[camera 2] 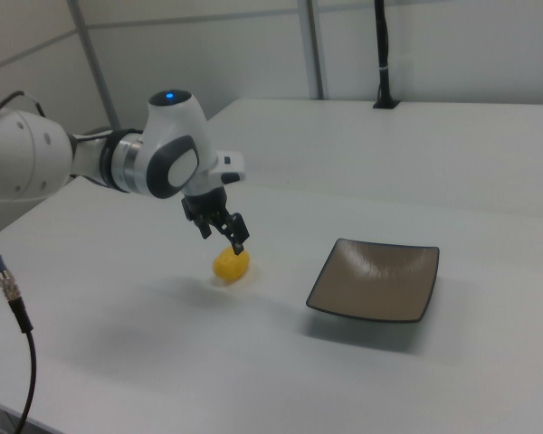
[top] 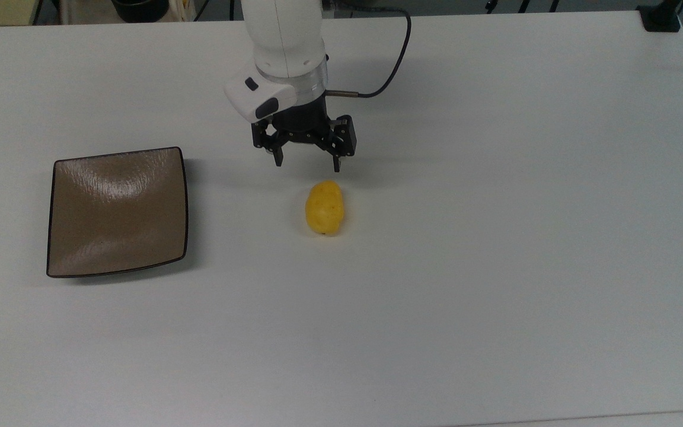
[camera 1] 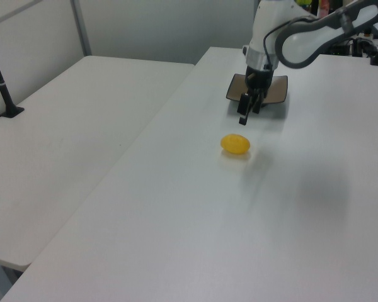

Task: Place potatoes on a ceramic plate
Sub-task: 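Move the open gripper over the yellow potato and lower toward it, then close the gripper around the yellow potato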

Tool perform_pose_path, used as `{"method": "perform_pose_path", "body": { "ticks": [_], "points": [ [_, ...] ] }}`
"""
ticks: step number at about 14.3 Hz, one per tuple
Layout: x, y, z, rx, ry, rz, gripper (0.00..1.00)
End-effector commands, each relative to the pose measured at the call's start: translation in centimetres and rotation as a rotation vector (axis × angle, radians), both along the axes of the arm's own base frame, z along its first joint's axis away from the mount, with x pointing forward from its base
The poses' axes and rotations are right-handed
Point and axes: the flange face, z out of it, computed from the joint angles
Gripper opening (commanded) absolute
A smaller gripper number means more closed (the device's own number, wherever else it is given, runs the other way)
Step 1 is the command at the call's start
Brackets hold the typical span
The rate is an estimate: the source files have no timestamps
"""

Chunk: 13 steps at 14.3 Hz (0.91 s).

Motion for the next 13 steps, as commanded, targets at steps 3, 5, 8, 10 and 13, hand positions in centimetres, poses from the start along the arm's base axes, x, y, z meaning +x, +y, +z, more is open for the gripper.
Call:
{"method": "perform_pose_path", "body": {
  "ticks": [3,5,8,10,13],
  "points": [
    [1.9,1.4,-3.6,0.017,0.003,-0.027,1.0],
    [2.3,1.5,-4.0,0.016,0.005,-0.036,1.0],
    [2.5,2.3,-6.2,0.013,0.024,-0.023,1.0],
    [2.7,2.7,-6.6,0.016,0.007,-0.019,1.0],
    [2.8,2.7,-7.4,0.011,0.011,-0.027,1.0]
  ]
}}
